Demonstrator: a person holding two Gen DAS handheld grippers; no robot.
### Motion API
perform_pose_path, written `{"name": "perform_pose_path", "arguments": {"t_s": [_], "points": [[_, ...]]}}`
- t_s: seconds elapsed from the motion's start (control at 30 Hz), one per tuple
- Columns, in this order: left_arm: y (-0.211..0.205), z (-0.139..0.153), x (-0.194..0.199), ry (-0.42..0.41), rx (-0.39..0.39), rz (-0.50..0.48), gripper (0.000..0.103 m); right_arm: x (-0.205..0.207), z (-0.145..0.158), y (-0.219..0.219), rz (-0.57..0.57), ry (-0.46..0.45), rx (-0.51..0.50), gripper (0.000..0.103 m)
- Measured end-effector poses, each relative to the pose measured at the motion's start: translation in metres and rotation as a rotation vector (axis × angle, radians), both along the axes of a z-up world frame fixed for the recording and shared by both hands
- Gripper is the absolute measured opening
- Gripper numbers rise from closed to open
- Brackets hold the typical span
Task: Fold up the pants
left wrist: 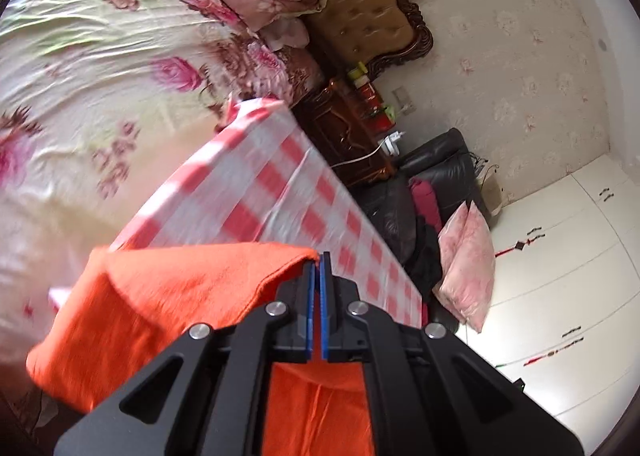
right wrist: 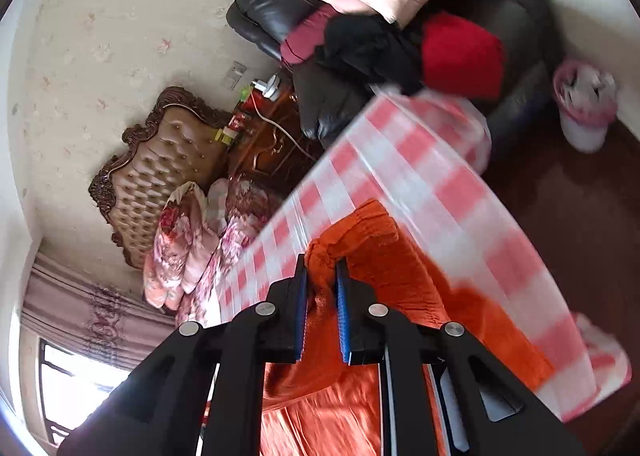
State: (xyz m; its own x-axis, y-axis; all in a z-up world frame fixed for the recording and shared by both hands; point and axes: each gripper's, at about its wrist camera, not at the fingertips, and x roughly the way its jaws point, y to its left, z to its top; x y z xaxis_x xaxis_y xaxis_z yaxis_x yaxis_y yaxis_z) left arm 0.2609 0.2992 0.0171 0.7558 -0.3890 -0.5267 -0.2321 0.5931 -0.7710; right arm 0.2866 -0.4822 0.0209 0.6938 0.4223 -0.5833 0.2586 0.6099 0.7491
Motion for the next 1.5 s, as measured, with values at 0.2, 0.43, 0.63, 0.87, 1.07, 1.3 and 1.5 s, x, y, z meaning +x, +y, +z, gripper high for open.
{"name": "perform_pose_path", "arguments": {"t_s": [0.2, 0.43, 0.63, 0.87, 1.07, 1.3, 1.5], "points": [[-0.002, -0.005, 0.104, 0.095, 0.009, -0.023, 0.001, 0.078, -0.011, 0.0, -0.005, 0.03, -0.054, 0.013], [-0.002, -0.064, 0.159, 0.243, 0.005, -0.006, 0.001, 0.149, -0.097, 0.012, 0.072, 0.076, -0.209, 0.013], [-0.012, -0.051, 0.148, 0.201, 0.039, -0.041, 0.001, 0.131, -0.105, -0.001, 0.08, 0.024, -0.078, 0.013], [-0.015, 0.015, 0.018, -0.011, 0.068, -0.084, 0.001, 0.051, -0.051, -0.014, 0.148, -0.097, -0.025, 0.013], [-0.023, -0.079, -0.129, 0.07, 0.011, -0.108, 0.001, -0.036, -0.101, -0.023, 0.229, -0.02, -0.042, 0.013], [-0.031, -0.15, -0.179, 0.156, -0.021, -0.059, 0.001, -0.076, -0.144, -0.022, 0.25, 0.067, -0.101, 0.013], [-0.025, -0.124, -0.188, 0.104, -0.008, -0.04, 0.001, -0.103, -0.127, -0.021, 0.254, 0.042, -0.093, 0.013]]}}
